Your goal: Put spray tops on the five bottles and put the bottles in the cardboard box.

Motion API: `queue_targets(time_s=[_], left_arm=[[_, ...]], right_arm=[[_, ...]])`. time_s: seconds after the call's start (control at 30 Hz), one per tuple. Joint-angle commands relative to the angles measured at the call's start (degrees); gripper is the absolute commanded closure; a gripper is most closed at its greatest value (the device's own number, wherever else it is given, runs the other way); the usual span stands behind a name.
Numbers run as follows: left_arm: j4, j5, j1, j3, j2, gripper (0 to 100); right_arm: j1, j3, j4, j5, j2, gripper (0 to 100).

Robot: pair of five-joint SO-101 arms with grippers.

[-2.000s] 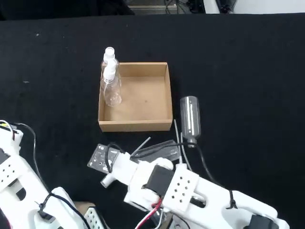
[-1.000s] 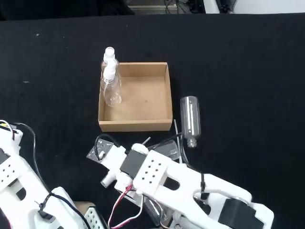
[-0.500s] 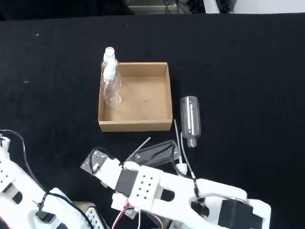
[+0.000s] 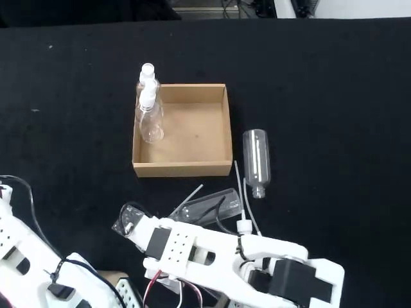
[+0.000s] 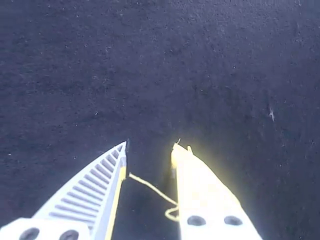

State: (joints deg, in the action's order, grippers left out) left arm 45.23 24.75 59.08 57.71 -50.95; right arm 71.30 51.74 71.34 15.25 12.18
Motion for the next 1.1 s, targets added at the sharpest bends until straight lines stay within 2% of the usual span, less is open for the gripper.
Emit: queue_targets(time_s=[0.0,0.07,0.2,0.27,0.33,0.5,0.67,0.77,0.87,0.97,1.07], left_arm=[[-1.05,0.44,0.66,-1.89,-1.58,94],[-1.05,0.44,0.66,-1.89,-1.58,94],[-1.05,0.44,0.66,-1.89,-1.58,94],[-1.05,0.44,0.66,-1.89,-1.58,94],[-1.05,0.44,0.66,-1.89,-1.58,94],[-1.05,0.44,0.66,-1.89,-1.58,94],[-1.05,0.44,0.66,-1.89,-1.58,94],[-1.05,0.44,0.66,-1.89,-1.58,94],[-1.05,0.44,0.66,-1.89,-1.58,94],[-1.14,0.44,0.66,-1.89,-1.58,94],[-1.14,0.44,0.31,-1.89,-1.58,94]], right_arm=[[0.62,-0.13,-1.41,0.26,-0.22,77.5],[0.88,-0.13,-1.49,0.26,-0.22,82.1],[0.62,-0.04,-3.78,0.0,-0.22,99.4],[0.62,0.31,-3.52,-2.29,-0.22,96.3],[0.62,-0.66,-3.25,-5.98,-0.13,98.7],[0.62,-7.08,3.87,-20.57,0.84,98.8],[0.18,-8.31,7.56,-31.12,8.92,98.8],[-3.6,-7.08,5.27,-35.16,15.52,98.8],[-11.52,-5.41,-0.88,-33.93,20.53,98.7],[-17.93,-5.58,-8.26,-26.81,22.02,98.6],[-18.02,-6.55,-15.3,-19.16,22.02,98.6]])
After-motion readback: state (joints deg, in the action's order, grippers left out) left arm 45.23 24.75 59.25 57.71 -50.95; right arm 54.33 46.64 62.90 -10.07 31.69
